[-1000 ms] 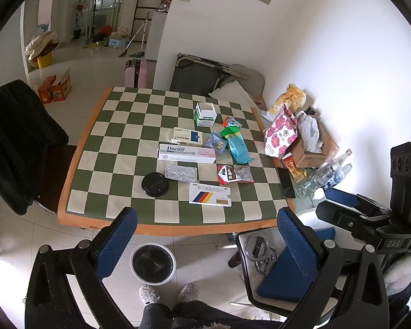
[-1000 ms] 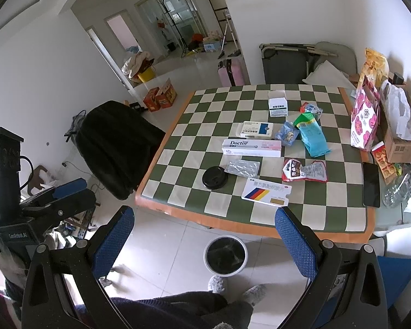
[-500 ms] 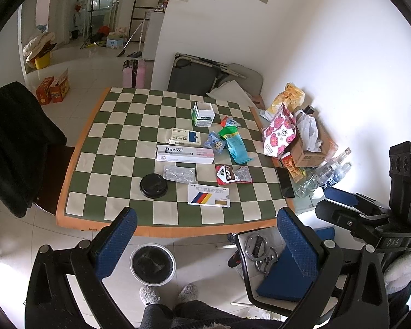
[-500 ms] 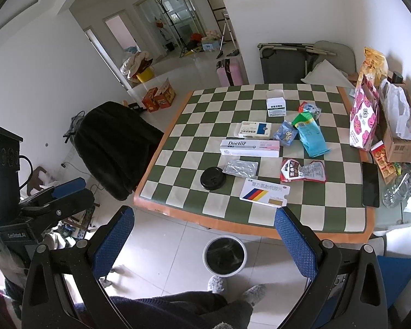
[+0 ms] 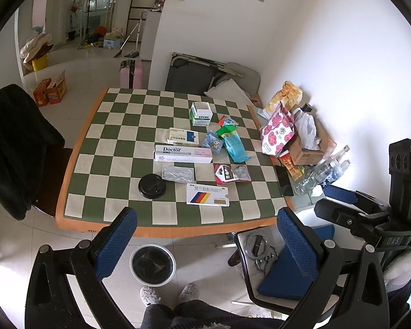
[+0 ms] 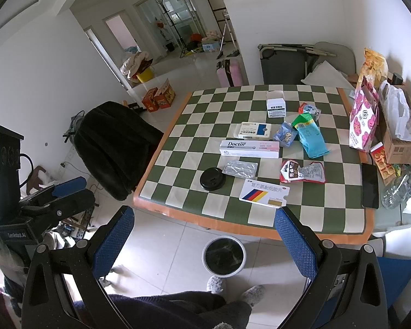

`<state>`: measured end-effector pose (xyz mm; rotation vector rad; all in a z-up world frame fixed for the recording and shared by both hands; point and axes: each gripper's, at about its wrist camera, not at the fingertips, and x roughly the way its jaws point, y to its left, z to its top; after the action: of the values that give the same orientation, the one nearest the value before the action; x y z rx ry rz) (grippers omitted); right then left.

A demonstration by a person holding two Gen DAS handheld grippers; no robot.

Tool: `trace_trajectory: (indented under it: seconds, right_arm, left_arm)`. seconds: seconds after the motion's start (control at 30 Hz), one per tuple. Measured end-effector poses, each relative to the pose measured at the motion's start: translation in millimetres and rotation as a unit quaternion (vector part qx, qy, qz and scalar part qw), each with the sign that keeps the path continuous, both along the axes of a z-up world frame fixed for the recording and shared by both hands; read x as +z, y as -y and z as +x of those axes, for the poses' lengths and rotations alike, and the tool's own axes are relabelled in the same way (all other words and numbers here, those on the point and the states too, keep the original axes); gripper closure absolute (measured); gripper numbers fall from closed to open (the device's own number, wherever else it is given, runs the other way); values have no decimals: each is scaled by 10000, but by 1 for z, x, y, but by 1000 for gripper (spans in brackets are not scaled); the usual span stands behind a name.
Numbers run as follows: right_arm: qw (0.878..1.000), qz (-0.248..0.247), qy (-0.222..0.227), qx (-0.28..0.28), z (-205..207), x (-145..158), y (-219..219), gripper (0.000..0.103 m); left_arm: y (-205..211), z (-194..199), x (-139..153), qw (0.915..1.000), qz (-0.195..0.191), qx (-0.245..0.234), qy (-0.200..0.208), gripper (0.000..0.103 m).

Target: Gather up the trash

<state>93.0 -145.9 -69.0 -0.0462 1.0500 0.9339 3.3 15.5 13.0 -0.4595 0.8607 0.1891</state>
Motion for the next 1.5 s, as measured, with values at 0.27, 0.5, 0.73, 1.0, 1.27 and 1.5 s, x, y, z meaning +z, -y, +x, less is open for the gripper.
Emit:
trace_trajectory:
  seconds: [0.27, 0.5, 0.73, 1.0, 1.27, 1.5]
  right_arm:
    - [9979, 26, 104, -632, 6, -3, 6, 0]
    - [9824, -649, 91, -1747, 44, -54, 28, 0]
    - [9691, -1784, -262, -1685, 101, -146, 2, 0]
    - [9427, -3325, -278, 31, 216, -286, -58, 0]
    - [8567, -4434, 457, 2596, 256, -389, -122, 0]
    - [8513, -4263, 317, 3041, 259, -405, -122, 26]
  left_arm:
    - [-14, 23, -27, 9903, 1129, 677, -434, 0]
    - [-44, 65, -95, 9794, 1518, 776, -1085, 0]
    - [-50, 122, -179, 9608, 1572, 767, -2152, 0]
    - [-40, 194, -272, 9328, 1046, 1272, -3207, 0]
    - [-32, 247, -339, 9058, 155, 1883, -3793, 0]
    - [-30, 257, -350, 8923, -238, 2081, -3998, 0]
